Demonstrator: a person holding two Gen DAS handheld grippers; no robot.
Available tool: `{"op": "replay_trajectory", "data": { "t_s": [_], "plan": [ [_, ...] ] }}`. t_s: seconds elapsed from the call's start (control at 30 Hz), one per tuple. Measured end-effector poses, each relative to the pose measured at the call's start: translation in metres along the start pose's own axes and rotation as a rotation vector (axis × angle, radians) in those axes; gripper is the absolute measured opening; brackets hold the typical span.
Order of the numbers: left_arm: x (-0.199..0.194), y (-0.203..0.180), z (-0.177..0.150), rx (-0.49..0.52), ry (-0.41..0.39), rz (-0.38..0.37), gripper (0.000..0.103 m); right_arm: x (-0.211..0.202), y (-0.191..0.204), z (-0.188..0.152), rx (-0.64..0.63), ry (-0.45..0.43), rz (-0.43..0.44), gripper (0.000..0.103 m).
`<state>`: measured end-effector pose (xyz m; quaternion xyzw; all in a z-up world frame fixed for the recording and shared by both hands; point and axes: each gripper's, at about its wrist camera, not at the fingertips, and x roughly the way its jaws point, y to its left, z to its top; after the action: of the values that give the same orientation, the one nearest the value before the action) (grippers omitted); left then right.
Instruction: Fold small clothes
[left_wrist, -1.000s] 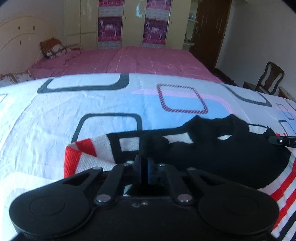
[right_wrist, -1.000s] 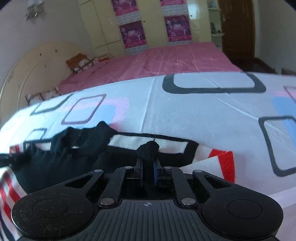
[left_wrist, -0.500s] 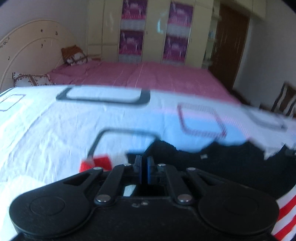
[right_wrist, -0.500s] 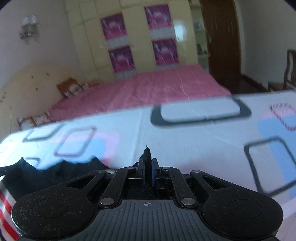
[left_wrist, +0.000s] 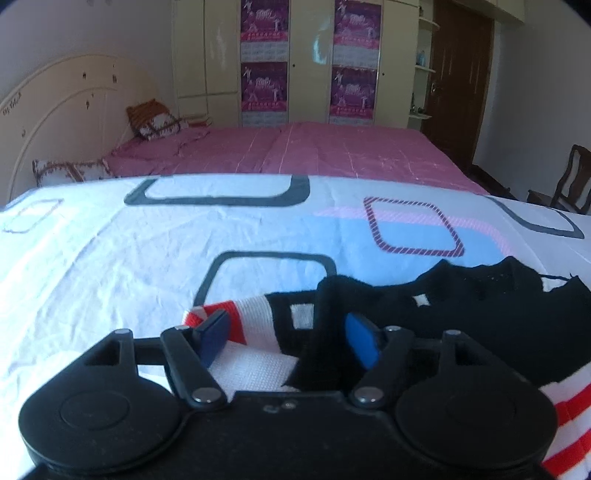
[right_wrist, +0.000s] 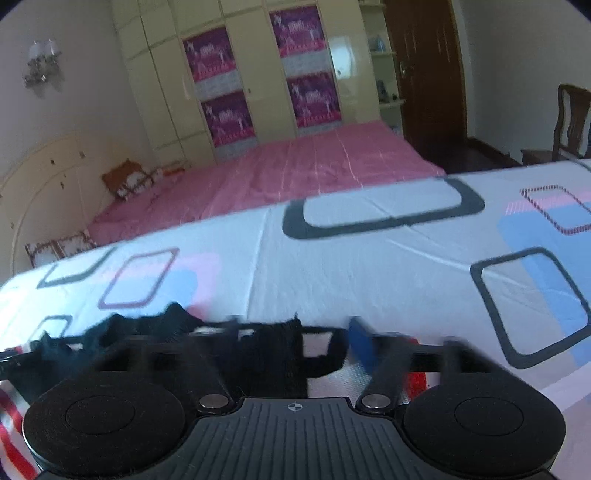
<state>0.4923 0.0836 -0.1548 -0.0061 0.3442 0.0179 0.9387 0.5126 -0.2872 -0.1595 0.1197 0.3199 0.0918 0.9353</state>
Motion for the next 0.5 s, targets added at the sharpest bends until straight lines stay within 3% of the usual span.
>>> {"op": "replay_trajectory", "data": {
  "t_s": [0.13, 0.27, 0.33, 0.5],
  "plan": [
    [-0.024, -0.002, 0.004, -0.016, -0.022, -0.035, 0.069, -0.016, 0.014, 0.000, -0.020, -0.020, 0.018, 0.066],
    [-0.040, -0.025, 0.005, 0.033, -0.012, -0.085, 0.070, -0.023, 0.043, -0.008, -0.095, 0.002, 0.072, 0.065],
    [-0.045, -0.039, 0.002, 0.058, 0.002, -0.113, 0.072, -0.022, 0.060, -0.015, -0.133, 0.030, 0.101, 0.048],
    [-0.049, -0.066, -0.011, 0.089, 0.032, -0.149, 0.072, -0.019, 0.091, -0.035, -0.176, 0.083, 0.145, 0.047]
  ]
}}
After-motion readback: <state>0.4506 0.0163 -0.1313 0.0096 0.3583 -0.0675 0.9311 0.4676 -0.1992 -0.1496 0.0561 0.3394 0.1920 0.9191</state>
